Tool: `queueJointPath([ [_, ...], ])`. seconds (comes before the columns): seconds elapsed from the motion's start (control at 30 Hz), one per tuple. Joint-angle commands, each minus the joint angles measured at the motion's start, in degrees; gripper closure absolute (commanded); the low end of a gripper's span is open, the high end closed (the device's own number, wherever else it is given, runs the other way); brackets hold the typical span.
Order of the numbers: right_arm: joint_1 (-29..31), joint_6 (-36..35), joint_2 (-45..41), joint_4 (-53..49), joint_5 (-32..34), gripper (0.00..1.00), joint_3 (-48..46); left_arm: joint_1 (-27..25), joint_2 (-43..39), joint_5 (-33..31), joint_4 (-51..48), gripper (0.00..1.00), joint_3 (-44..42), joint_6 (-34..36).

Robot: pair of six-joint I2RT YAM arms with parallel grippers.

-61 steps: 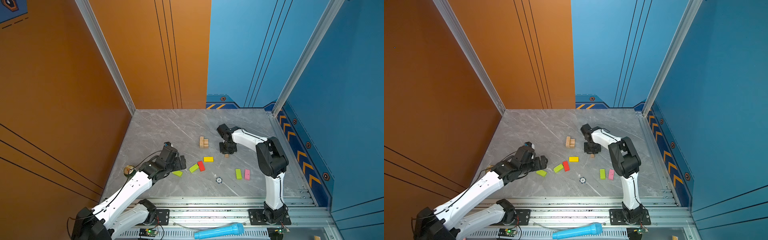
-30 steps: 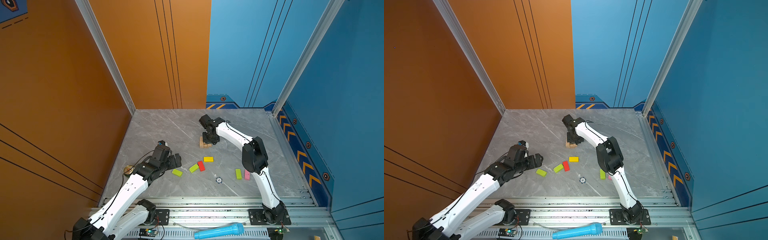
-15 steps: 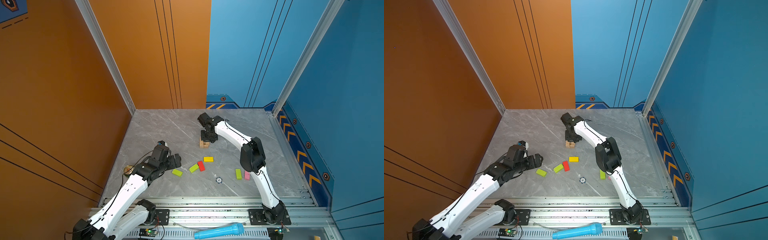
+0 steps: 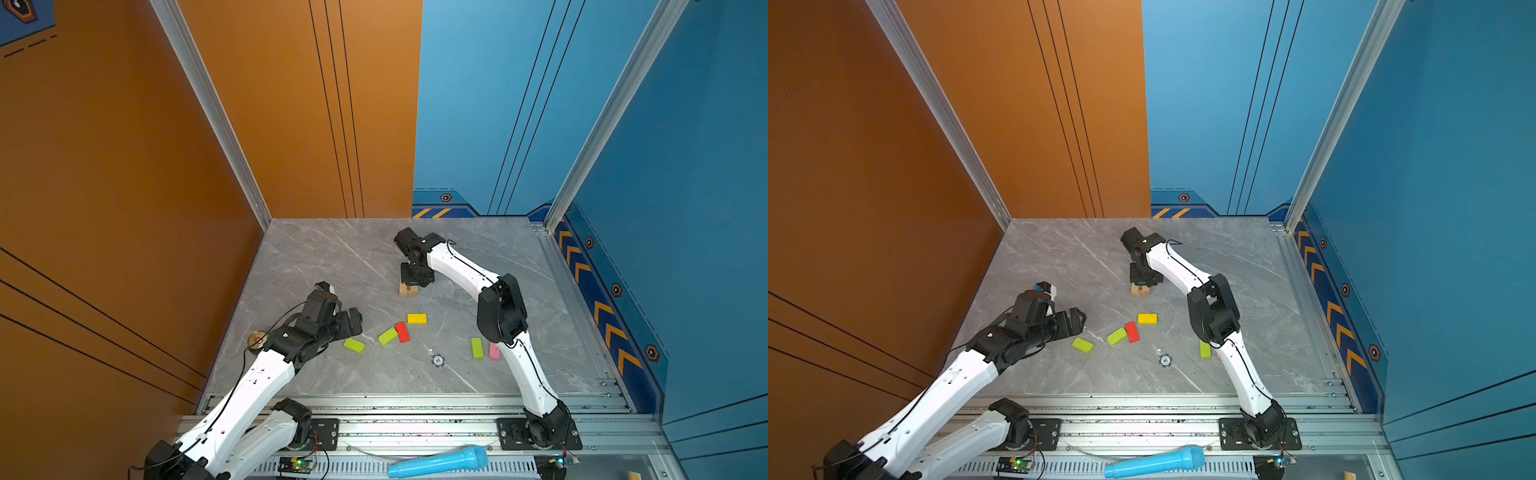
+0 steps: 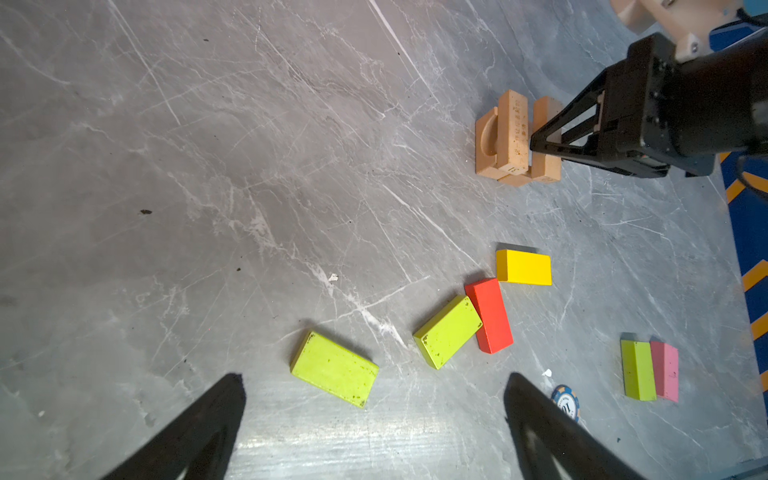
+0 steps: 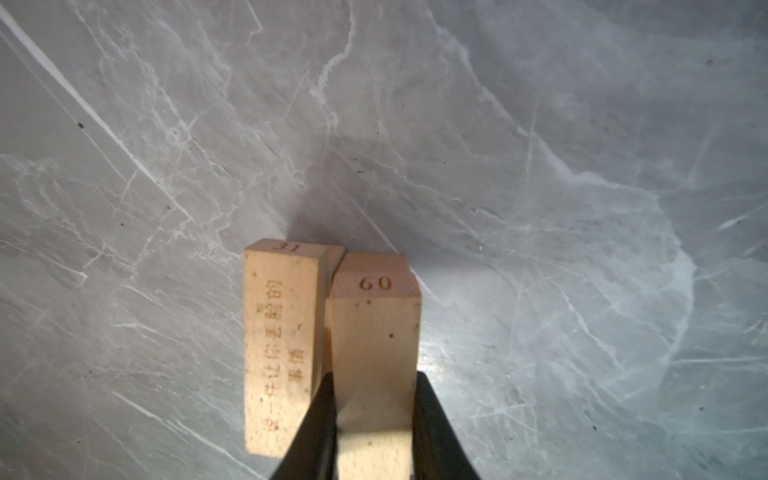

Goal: Build the wood block tower
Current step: 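Lower plank 60 against plank 31 with the right gripper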

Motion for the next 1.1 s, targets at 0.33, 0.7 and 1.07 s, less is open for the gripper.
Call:
queueJointPath([
  [0.33,0.4,1.0,1.7,-2.2,-0.7,0.76,2.6,0.8,-0.7,0.9,0.3,0.01,-0.9,0.9],
  [0.7,0.3,0.9,2.4,-2.9,-0.7,0.75,3.3,0.8,-0.7,0.9,0.3,0.02,-1.0,0.9],
  [1.07,0.1,0.9,2.2,-2.9,-0.9,0.65,3.2,0.8,-0.7,1.0,0.3,0.01,-1.0,0.9],
])
